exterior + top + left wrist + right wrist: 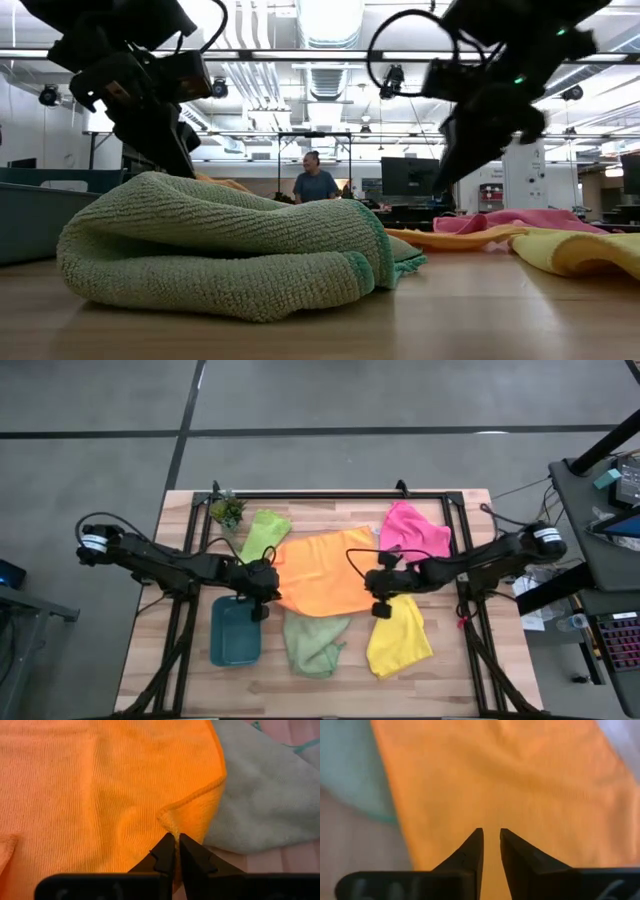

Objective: Fold microfiber towels
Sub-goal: Fold the orange microfiber cloth

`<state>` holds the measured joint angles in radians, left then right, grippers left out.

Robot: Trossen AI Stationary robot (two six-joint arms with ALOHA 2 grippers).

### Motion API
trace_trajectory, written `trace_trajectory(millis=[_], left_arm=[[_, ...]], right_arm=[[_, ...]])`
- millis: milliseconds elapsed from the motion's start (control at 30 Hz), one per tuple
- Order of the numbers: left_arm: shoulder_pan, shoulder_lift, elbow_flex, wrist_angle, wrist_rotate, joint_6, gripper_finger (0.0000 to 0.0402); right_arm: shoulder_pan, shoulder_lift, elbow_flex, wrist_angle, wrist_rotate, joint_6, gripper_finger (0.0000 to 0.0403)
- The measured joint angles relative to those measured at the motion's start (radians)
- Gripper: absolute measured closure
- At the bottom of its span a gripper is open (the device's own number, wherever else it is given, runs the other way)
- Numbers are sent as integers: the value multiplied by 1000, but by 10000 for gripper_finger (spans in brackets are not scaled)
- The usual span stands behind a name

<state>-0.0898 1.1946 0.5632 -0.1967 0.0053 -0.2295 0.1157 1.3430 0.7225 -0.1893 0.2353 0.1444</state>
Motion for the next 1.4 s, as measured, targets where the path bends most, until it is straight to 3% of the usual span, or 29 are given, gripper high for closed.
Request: trace_trajectory(millis=[167, 433, 567, 867, 1067, 1400], left_arm=[[-1, 9, 0, -2, -1, 0, 393], [-2, 7, 0, 2, -1, 2, 400], [-6, -6, 0, 1, -2, 9, 401], [-18, -94, -2, -43, -4, 43, 401], [-19, -120, -5, -81, -7, 43, 401], [-38, -102, -7, -91, -7, 43, 401]], right_arm=[[-86, 104, 86, 124, -49, -114, 357], [-241, 353, 401, 115, -246, -273, 394], [-286, 491, 585, 79, -362, -335, 394], [-338, 755, 939, -67, -423, -405, 394], [-348, 850, 1039, -73, -454, -400, 394], [-369, 907, 1042, 27, -453, -367, 394]])
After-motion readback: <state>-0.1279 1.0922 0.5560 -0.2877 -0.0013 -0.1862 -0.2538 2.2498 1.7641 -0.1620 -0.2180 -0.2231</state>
